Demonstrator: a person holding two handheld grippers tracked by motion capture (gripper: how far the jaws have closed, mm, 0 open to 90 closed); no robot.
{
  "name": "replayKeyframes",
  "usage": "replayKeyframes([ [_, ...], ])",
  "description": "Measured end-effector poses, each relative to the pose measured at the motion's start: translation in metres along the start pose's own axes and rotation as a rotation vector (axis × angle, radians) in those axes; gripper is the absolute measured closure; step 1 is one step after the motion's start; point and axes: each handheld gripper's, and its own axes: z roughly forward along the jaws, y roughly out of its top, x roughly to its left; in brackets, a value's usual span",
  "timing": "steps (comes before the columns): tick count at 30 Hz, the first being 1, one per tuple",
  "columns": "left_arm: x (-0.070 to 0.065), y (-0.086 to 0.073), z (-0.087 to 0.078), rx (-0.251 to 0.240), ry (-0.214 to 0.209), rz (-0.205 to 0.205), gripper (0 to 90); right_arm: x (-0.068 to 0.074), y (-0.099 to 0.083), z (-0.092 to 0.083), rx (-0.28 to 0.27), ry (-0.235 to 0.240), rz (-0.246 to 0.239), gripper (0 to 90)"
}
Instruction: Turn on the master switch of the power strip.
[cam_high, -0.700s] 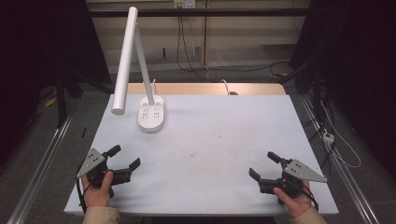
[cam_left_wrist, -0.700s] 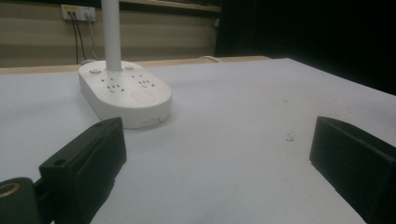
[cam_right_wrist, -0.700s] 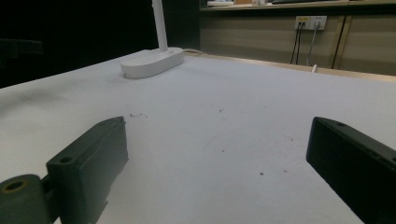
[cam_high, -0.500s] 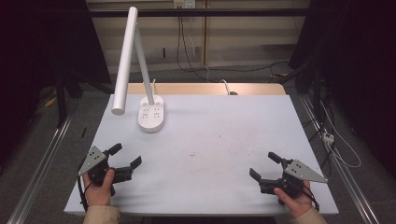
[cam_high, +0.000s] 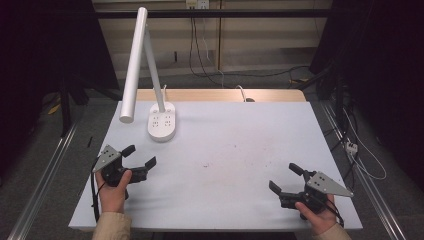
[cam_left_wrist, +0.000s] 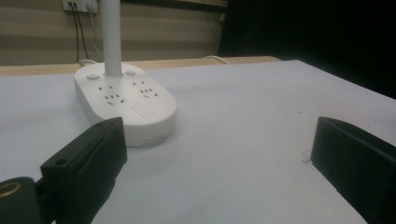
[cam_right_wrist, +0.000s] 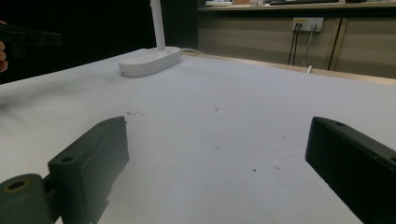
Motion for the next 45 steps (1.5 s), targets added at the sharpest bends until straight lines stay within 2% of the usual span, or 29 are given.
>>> replayKeyframes([
  [7,0.005,0.007,0.009,0.007,0.019,-0.022,3.6,0.0,0.001,0.001,0.006,0.008,-0.014,6.1],
  [11,0.008,0.01,0.014,0.014,0.027,-0.018,3.6,0.001,0.001,0.002,0.005,0.009,-0.015,6.2],
  [17,0.012,0.014,0.02,0.016,0.027,-0.031,4.1,0.001,0.001,0.002,0.006,0.01,-0.018,6.3],
  [21,0.013,0.017,0.024,0.028,0.033,-0.018,4.3,0.001,0.001,0.003,0.008,0.012,-0.018,6.4],
  [28,0.018,0.02,0.036,0.041,0.039,-0.03,5.4,0.001,0.001,0.003,0.008,0.014,-0.021,6.5],
  [37,0.023,0.025,0.045,0.066,0.045,-0.021,6.0,0.001,0.001,0.004,0.009,0.018,-0.021,6.6],
  [42,0.027,0.025,0.049,0.061,0.056,-0.037,6.6,0.001,0.001,0.004,0.012,0.017,-0.024,6.7],
  [45,0.028,0.025,0.053,0.072,0.06,-0.027,6.6,0.001,0.001,0.004,0.01,0.018,-0.025,6.7],
])
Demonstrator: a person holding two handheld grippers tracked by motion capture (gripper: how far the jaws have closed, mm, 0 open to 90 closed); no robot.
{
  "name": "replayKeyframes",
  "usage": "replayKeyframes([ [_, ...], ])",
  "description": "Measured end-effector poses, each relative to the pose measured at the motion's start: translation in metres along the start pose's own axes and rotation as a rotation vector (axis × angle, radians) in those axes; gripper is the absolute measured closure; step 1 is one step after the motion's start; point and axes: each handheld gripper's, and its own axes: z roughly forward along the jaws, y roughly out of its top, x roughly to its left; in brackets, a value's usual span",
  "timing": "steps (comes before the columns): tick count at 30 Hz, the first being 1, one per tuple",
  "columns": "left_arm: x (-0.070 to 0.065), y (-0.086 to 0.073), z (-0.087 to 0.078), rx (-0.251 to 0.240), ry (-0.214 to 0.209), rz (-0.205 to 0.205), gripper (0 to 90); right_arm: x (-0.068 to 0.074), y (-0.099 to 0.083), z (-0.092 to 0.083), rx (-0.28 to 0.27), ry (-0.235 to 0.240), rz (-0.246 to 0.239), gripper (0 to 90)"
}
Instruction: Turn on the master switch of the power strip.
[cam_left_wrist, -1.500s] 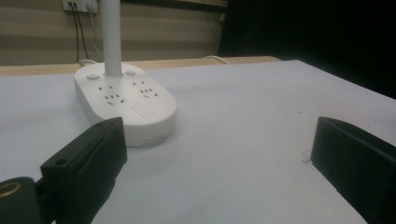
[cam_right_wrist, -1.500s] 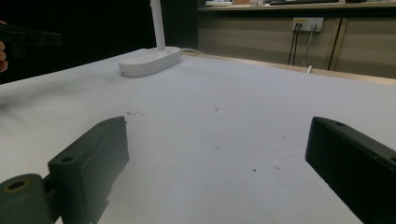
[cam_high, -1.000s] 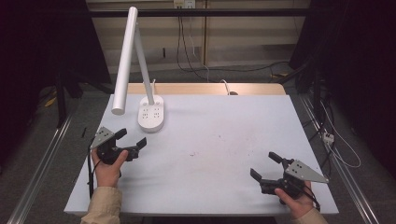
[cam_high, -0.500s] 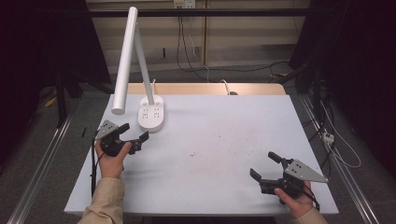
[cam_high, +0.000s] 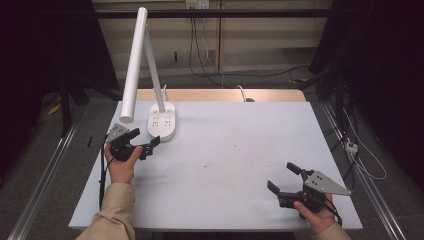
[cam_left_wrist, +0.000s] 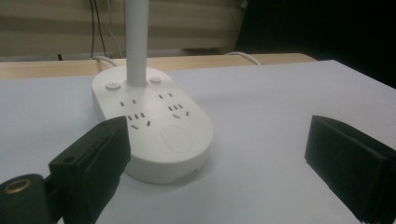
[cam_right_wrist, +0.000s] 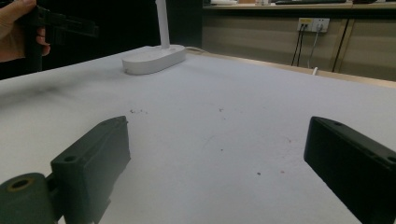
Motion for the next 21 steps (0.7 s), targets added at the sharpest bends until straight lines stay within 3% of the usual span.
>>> replayKeyframes([
  [5,0.0,0.004,0.004,0.01,-0.003,0.017,7.1,0.0,0.0,0.0,0.0,0.001,0.001,6.7],
  [11,0.002,0.007,0.009,0.005,0.002,0.009,8.4,0.0,0.0,0.0,0.001,0.0,0.001,6.8],
  [21,0.009,0.004,0.013,0.011,0.038,0.007,14.0,0.0,0.0,0.0,0.004,0.001,-0.006,6.9],
])
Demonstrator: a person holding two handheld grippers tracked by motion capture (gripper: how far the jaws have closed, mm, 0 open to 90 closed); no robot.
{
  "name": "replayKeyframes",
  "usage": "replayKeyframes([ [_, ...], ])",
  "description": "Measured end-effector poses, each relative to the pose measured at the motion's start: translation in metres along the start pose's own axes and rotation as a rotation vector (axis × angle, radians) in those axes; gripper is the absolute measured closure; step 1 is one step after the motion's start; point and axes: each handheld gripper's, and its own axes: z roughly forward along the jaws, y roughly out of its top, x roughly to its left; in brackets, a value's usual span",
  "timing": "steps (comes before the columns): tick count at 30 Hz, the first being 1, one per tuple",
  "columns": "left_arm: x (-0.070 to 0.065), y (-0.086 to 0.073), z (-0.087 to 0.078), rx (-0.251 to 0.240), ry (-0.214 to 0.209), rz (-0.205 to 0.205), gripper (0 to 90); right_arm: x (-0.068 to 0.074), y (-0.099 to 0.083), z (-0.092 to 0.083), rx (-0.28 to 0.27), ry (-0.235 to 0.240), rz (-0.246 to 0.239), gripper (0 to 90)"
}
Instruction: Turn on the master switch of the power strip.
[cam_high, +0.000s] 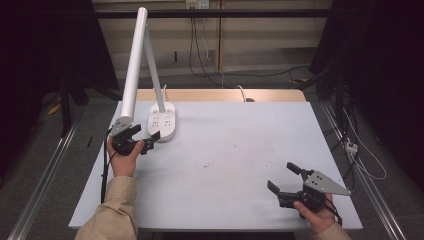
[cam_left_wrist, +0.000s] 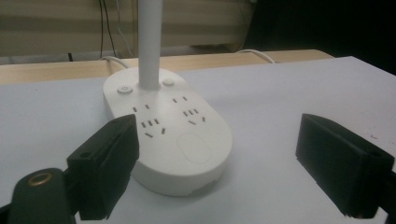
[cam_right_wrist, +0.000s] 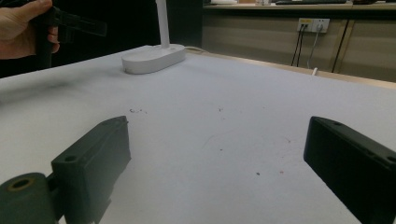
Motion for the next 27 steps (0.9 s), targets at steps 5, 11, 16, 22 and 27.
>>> replayKeyframes([
  [5,0.002,0.001,0.003,0.026,0.016,0.001,15.9,0.0,0.0,0.0,-0.002,-0.001,-0.004,6.9],
  [11,0.0,0.008,0.009,0.013,0.01,0.005,16.3,-0.001,0.0,0.0,0.0,-0.001,-0.002,6.9],
  [16,0.003,0.008,0.014,0.031,0.027,0.009,19.4,0.0,0.0,0.0,0.002,0.0,-0.003,6.9],
  [22,0.003,0.015,0.018,0.034,0.027,0.028,23.2,-0.001,0.0,0.0,0.002,0.002,-0.005,6.9],
  [27,0.002,0.019,0.022,0.04,0.029,0.031,25.2,0.0,-0.001,0.001,0.005,0.003,-0.004,7.0],
])
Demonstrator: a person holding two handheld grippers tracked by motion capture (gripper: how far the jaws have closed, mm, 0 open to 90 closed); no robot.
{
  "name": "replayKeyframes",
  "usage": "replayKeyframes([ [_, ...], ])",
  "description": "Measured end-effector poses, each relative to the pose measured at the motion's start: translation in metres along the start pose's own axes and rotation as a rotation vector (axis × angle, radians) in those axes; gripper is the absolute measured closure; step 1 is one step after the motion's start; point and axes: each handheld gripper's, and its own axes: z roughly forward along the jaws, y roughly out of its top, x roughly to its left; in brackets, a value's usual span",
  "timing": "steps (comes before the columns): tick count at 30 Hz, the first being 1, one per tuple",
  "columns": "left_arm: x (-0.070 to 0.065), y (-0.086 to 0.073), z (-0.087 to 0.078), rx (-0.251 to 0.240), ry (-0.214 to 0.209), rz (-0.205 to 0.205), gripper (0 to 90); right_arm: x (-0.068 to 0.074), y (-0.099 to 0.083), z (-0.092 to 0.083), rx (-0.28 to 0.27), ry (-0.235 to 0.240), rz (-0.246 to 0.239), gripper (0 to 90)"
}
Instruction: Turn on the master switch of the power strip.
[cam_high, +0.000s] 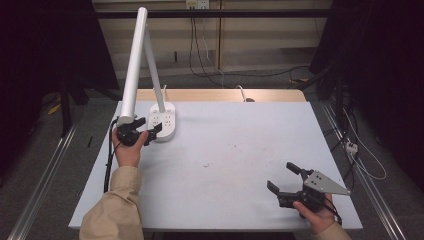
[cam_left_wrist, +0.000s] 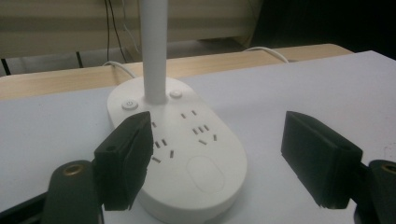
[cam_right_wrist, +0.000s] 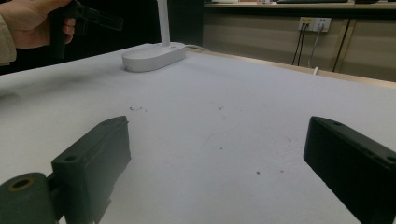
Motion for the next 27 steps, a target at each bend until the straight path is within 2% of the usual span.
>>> replayKeyframes([
  [6,0.0,0.001,0.006,0.018,-0.001,-0.003,30.6,-0.001,0.0,-0.001,-0.001,-0.004,-0.001,7.0],
  [14,0.006,0.001,0.012,0.024,0.024,-0.011,36.0,-0.001,0.0,-0.001,-0.004,-0.003,0.0,7.0],
  [27,0.015,-0.003,0.019,0.027,0.042,-0.03,54.5,-0.002,0.0,0.0,0.004,-0.001,0.002,7.0],
])
